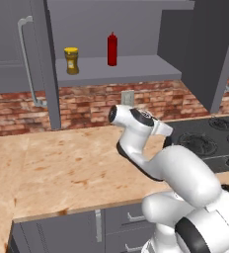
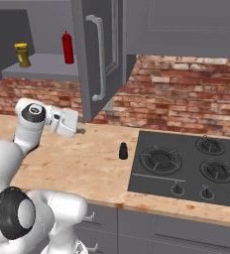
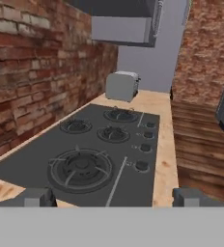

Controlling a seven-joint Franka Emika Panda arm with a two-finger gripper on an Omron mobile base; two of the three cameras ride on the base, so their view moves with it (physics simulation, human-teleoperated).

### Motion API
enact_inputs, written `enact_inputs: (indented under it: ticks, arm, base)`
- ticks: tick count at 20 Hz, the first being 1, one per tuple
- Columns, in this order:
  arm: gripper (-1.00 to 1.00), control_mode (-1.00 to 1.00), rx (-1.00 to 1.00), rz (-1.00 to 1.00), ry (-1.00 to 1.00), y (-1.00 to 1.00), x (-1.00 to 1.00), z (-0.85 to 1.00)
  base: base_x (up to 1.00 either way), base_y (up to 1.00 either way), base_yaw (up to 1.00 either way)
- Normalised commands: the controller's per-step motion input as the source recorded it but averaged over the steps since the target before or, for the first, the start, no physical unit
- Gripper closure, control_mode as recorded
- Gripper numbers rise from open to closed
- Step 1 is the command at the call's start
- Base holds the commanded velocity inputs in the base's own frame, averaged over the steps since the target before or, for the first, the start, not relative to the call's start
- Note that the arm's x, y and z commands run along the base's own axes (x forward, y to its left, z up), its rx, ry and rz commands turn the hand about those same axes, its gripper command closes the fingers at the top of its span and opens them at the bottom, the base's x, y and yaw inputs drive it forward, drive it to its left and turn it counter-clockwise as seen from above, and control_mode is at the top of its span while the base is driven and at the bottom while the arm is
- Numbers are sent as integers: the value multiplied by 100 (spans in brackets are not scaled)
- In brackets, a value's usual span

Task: Collect the turmeric, ketchup, and shaker from the cabinet and place them next to the stove.

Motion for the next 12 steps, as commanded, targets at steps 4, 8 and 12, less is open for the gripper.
enact_inputs:
  ticks: [4, 8, 12]
  arm:
    - [-100, -100, -1, 3, 8, 31, -45, 81]
    - [-100, -100, -1, 11, 8, 40, -26, 76]
    - [-100, -100, 0, 19, 10, 46, -7, 68]
  base:
    - [0, 0, 0]
    - [0, 0, 0]
    - [0, 0, 0]
